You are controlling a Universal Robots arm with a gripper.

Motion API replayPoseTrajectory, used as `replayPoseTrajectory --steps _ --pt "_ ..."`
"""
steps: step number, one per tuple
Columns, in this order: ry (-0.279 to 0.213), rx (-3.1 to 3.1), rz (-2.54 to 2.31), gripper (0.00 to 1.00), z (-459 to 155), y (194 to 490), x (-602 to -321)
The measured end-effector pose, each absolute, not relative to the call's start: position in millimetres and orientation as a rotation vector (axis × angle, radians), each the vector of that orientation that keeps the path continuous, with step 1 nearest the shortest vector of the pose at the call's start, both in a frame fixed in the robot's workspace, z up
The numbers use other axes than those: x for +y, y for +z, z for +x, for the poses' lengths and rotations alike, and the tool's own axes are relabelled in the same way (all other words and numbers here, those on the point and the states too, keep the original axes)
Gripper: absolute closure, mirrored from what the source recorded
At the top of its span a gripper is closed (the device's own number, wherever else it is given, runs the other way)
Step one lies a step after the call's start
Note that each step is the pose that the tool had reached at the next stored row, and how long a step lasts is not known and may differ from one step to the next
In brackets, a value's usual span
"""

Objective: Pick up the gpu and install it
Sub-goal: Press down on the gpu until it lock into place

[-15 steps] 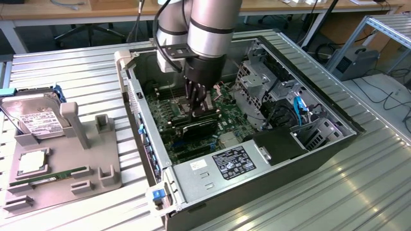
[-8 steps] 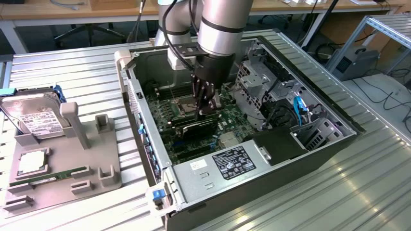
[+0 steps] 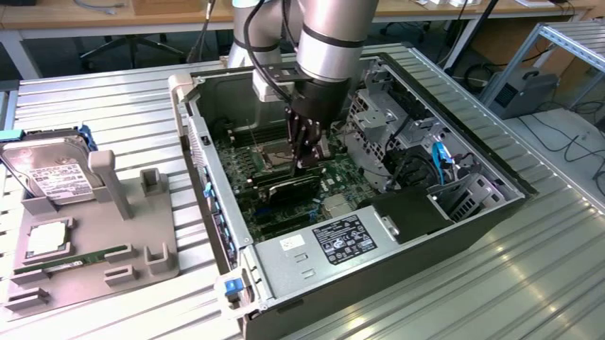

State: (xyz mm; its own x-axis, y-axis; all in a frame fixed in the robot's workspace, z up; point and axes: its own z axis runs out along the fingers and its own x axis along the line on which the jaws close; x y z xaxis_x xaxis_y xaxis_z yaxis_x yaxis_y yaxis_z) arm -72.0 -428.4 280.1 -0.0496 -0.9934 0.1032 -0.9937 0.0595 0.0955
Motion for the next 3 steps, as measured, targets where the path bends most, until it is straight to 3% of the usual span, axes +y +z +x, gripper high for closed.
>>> replayPoseTrajectory --steps 3 --pt "0.002 -2.179 2.063 0.89 -72.0 280.1 -428.4"
